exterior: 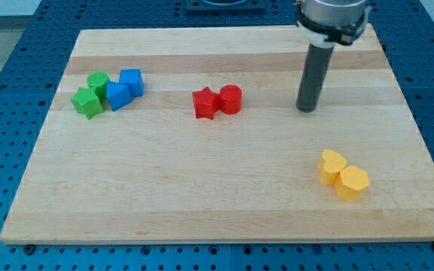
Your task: Slide the yellow hexagon to the green star
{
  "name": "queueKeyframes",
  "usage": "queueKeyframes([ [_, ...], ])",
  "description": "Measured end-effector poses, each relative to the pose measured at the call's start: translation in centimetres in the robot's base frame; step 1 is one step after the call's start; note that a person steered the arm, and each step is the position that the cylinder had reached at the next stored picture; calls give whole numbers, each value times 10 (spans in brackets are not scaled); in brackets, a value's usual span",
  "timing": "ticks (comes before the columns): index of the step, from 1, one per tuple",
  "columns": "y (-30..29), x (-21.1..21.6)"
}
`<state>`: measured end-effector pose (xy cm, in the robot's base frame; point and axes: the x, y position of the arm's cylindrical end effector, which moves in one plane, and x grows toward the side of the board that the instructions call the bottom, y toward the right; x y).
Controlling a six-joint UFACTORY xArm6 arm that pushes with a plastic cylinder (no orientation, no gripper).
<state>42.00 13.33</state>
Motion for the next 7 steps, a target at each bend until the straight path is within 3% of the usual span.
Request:
queueKeyframes([
  [5,87,122],
  [7,73,146],
])
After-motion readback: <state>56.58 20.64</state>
